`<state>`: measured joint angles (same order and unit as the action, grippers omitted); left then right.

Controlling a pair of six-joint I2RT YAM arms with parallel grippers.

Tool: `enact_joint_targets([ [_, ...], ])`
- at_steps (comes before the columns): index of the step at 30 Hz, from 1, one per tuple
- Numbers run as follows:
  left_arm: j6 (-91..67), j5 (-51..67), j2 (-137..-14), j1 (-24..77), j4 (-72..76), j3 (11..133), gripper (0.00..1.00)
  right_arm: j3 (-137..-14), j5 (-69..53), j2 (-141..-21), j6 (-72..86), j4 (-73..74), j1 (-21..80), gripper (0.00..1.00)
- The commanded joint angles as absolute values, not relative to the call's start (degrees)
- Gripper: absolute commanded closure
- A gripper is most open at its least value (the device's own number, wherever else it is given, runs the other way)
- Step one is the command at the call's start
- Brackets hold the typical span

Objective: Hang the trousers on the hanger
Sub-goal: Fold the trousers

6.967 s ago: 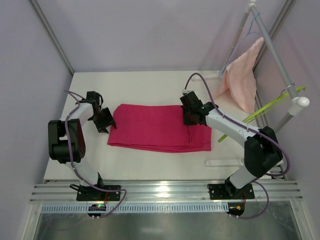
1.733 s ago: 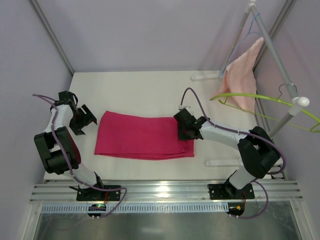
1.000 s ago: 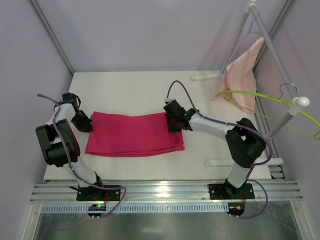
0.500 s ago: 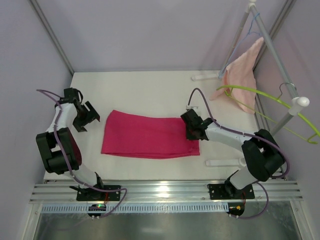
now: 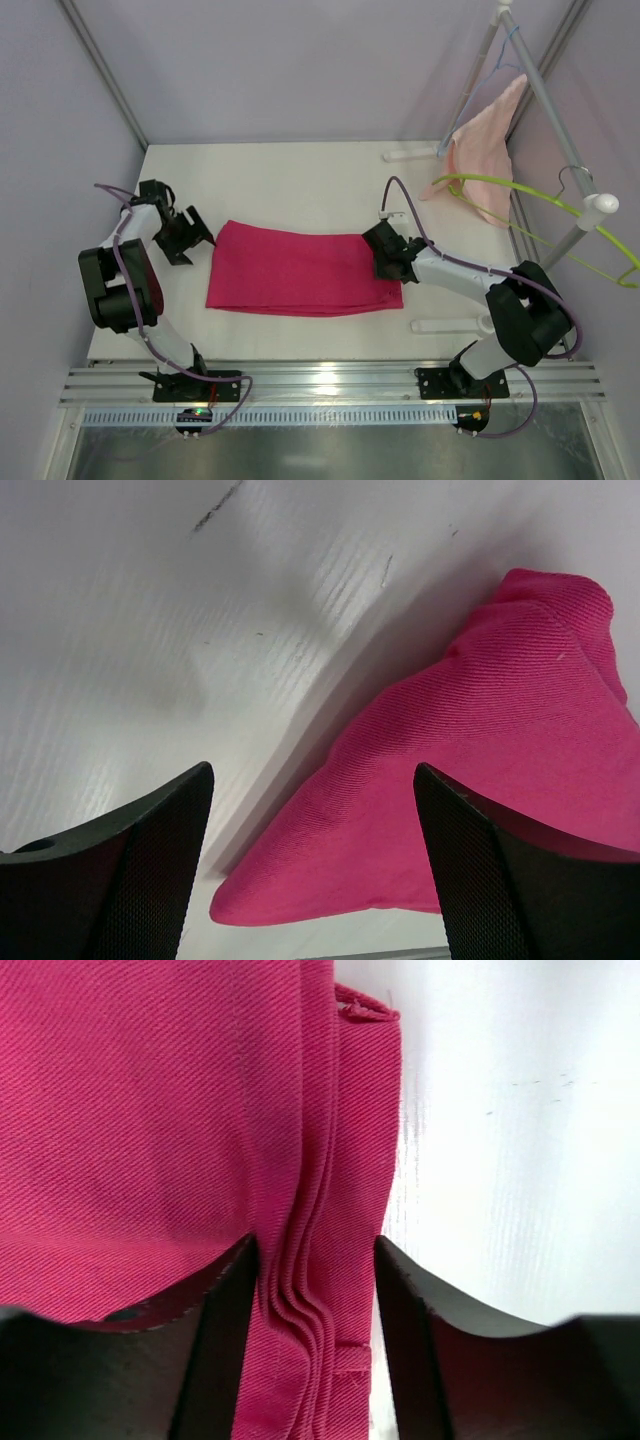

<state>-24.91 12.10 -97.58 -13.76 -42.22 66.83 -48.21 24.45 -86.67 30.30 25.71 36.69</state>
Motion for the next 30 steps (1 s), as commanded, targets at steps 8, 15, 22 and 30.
enact_joint_targets([
  [8, -24.1, 21.3, -102.8, -12.8, -38.1, 69.6, 0.18, -49.0, 22.6, -90.3, 27.3, 22.5, 33.0, 0.41],
  [15, -24.5, 21.5, -106.4, -12.6, -38.5, 73.4, 0.21, -44.4, 14.4, -90.3, 26.1, 14.5, 32.3, 0.47],
  [22, -24.9, 18.4, -111.4, -12.7, -41.5, 79.6, 0.29, -43.2, 9.8, -91.8, 26.4, 9.7, 32.0, 0.6],
  [30, -29.7, -5.4, -106.0, -18.2, -45.0, 82.5, 0.29, -49.7, 15.2, -92.7, 28.4, 18.3, 32.1, 0.57],
])
